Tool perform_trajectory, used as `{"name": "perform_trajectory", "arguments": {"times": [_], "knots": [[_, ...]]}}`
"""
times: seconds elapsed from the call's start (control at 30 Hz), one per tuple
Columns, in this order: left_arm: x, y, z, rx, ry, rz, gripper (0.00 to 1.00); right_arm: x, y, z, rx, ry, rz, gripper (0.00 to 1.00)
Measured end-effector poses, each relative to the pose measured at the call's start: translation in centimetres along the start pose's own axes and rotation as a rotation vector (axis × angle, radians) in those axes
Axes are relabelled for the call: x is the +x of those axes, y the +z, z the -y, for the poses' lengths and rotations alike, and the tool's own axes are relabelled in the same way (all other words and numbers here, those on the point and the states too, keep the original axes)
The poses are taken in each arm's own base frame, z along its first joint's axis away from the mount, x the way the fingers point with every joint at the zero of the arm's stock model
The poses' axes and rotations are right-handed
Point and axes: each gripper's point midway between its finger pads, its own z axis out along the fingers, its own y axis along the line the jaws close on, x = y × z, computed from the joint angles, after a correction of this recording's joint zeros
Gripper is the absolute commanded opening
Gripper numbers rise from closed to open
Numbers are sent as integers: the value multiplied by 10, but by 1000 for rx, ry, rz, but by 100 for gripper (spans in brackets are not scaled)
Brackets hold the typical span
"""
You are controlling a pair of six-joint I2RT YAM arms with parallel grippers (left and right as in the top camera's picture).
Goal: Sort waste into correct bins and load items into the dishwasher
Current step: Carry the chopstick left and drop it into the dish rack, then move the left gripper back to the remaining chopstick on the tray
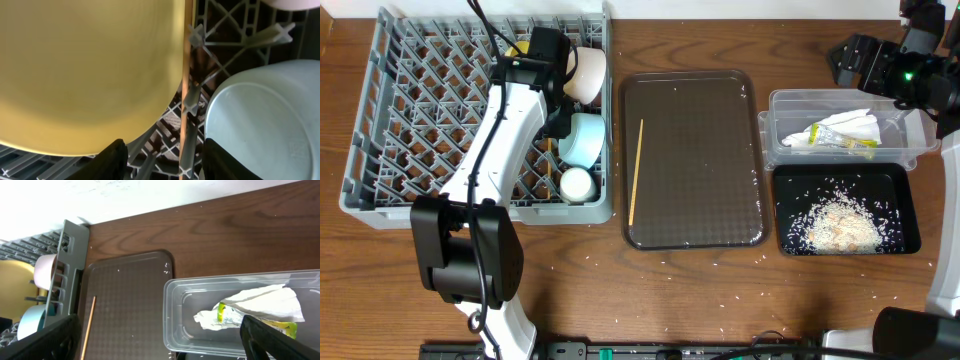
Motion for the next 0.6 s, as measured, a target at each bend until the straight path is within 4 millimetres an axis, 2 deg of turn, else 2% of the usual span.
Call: {"name": "perform_trajectory", "arguments": {"times": [0.17,0.3,0.37,0.5,0.6], "knots": [[3,-5,3,-3,15,-6,50,0,0,0,0,0,0,99],[1,-27,18,16,48,50,50,0,0,0,0,0,0,99],[0,-45,34,51,79,92,50,0,0,0,0,0,0,99],[3,-82,83,147,161,171,51,0,0,0,0,0,0,99],[10,-95,119,203,202,198,55,0,0,0,0,0,0,99]]}}
